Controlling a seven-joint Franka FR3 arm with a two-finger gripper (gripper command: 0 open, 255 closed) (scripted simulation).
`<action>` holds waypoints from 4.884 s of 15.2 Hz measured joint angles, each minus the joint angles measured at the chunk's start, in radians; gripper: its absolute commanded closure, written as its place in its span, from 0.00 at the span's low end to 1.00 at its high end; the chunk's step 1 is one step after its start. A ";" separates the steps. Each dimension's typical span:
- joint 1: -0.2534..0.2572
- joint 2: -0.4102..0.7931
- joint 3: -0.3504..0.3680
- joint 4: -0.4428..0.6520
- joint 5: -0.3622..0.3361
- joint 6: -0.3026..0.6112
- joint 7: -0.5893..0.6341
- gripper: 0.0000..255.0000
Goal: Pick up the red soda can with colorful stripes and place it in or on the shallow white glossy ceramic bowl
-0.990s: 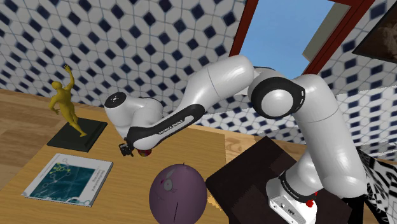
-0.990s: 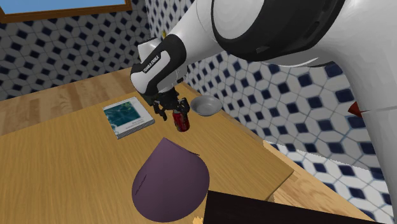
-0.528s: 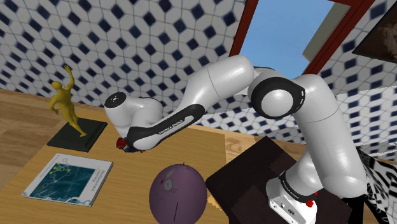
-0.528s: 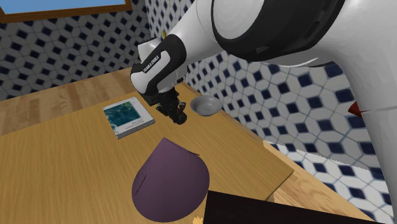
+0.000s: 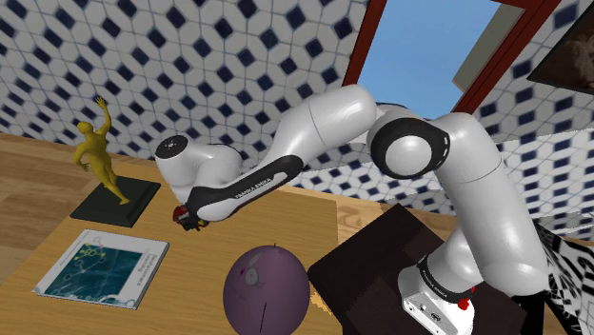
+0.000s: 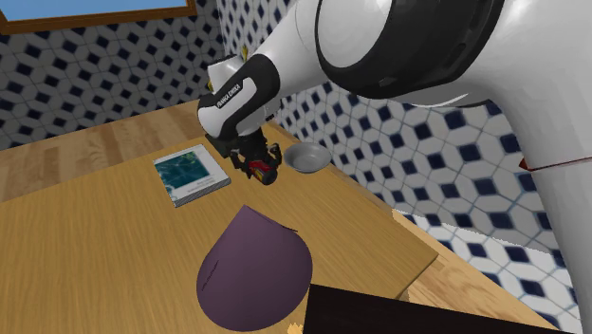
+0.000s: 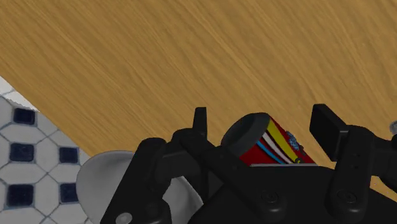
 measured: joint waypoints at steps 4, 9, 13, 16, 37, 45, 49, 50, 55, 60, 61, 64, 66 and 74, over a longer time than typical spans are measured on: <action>-0.009 0.132 0.036 0.209 -0.054 -0.021 -0.327 0.00; 0.003 0.267 0.058 0.411 -0.081 -0.044 -0.575 0.00; 0.009 0.313 0.051 0.447 -0.086 -0.029 -0.589 0.00; 0.013 0.334 0.048 0.468 -0.087 -0.027 -0.594 0.00; 0.004 0.286 0.057 0.442 -0.080 -0.052 -0.596 1.00; -0.008 0.210 0.074 0.409 -0.068 -0.097 -0.602 1.00; -0.018 0.168 0.082 0.383 -0.062 -0.115 -0.603 1.00; -0.016 0.165 0.084 0.391 -0.060 -0.125 -0.606 1.00; -0.031 0.117 0.094 0.366 -0.051 -0.149 -0.614 1.00; -0.115 0.091 0.091 0.329 -0.045 -0.128 -0.685 1.00; -0.133 0.090 0.089 0.324 -0.044 -0.122 -0.702 1.00; -0.181 0.090 0.086 0.336 -0.038 -0.126 -0.759 1.00; -0.217 0.082 0.084 0.317 -0.037 -0.109 -0.789 1.00; -0.239 0.129 0.070 0.331 -0.045 -0.072 -0.815 1.00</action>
